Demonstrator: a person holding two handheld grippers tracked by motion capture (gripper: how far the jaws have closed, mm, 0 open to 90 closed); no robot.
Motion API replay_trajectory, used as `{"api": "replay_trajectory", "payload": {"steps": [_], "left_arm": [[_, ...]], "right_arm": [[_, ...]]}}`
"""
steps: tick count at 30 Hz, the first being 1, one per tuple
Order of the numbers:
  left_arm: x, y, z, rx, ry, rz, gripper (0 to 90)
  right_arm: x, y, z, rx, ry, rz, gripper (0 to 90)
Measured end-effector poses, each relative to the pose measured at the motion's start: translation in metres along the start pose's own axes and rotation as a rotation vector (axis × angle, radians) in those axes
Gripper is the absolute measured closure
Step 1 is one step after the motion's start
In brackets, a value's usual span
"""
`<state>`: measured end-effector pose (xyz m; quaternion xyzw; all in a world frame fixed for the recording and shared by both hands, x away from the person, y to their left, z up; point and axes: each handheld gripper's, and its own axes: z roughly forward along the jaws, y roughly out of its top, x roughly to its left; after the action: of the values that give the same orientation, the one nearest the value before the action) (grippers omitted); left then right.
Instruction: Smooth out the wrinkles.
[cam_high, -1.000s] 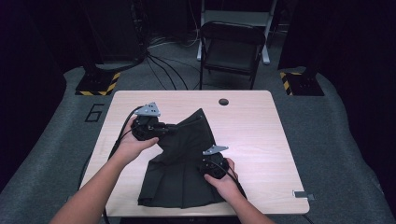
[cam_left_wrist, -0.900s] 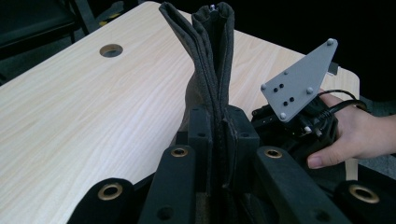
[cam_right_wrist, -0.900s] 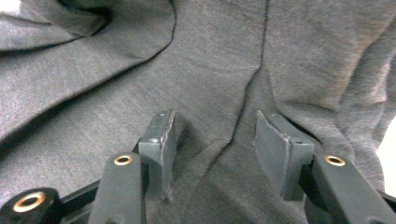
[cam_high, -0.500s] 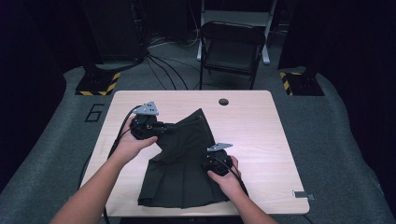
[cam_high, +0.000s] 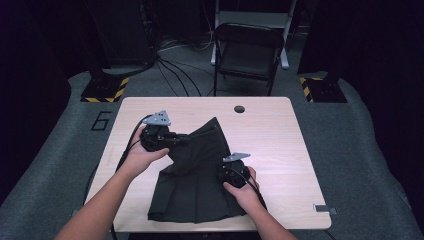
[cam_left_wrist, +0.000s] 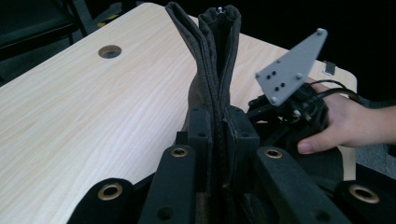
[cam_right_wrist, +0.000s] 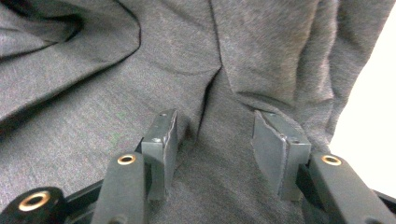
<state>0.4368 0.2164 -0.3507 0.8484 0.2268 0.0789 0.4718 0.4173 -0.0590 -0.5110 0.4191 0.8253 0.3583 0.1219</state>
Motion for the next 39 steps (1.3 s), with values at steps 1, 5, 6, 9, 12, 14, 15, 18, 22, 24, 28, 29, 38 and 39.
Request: {"api": "replay_trajectory", "payload": {"steps": [1,5,6,9,12,14,15,18,22,24,28,29,38,39], "left_arm": [[-0.002,-0.001,0.0,-0.007,0.001,0.001,82.2],[-0.007,-0.008,0.0,-0.016,-0.023,-0.004,82.2],[-0.008,-0.009,0.0,-0.018,-0.022,0.001,82.2],[-0.014,-0.012,-0.001,-0.019,-0.028,0.01,82.2],[-0.022,-0.014,-0.003,-0.017,-0.036,0.028,82.2],[-0.027,-0.018,-0.004,-0.022,-0.044,0.032,82.2],[-0.029,-0.019,-0.005,-0.027,-0.047,0.036,82.2],[-0.034,-0.024,-0.007,-0.025,-0.062,0.041,82.2],[-0.039,-0.03,-0.01,-0.027,-0.069,0.031,82.2],[-0.041,-0.032,-0.009,-0.03,-0.068,0.031,82.2],[-0.043,-0.036,-0.009,-0.034,-0.073,0.016,82.1],[-0.043,-0.036,-0.009,-0.034,-0.073,0.016,82.1],[-0.053,-0.046,-0.009,-0.038,-0.096,-0.022,82.1],[-0.053,-0.046,-0.009,-0.038,-0.096,-0.022,82.1]], "right_arm": [[-0.001,0.0,0.0,-0.001,0.0,0.004,50.0],[-0.002,0.0,-0.001,0.003,0.004,0.036,50.2],[-0.004,0.001,0.0,-0.002,0.005,0.021,50.2],[-0.004,0.002,0.0,0.008,0.011,0.041,50.5],[-0.008,0.002,0.001,0.002,0.016,0.028,52.8],[-0.009,0.002,0.0,0.011,0.022,0.037,53.0],[-0.01,0.002,-0.001,0.015,0.024,0.054,53.3],[-0.011,0.001,-0.002,0.022,0.008,0.016,55.3],[-0.01,0.001,-0.002,0.022,0.003,0.021,55.4],[-0.01,0.0,-0.002,0.02,0.002,0.021,55.4],[-0.012,0.0,-0.002,0.008,0.005,0.026,54.2],[-0.012,0.0,-0.002,0.008,0.005,0.026,54.2],[-0.012,-0.002,-0.004,0.001,0.007,0.054,52.0],[-0.012,-0.002,-0.004,0.001,0.007,0.054,52.0]]}}
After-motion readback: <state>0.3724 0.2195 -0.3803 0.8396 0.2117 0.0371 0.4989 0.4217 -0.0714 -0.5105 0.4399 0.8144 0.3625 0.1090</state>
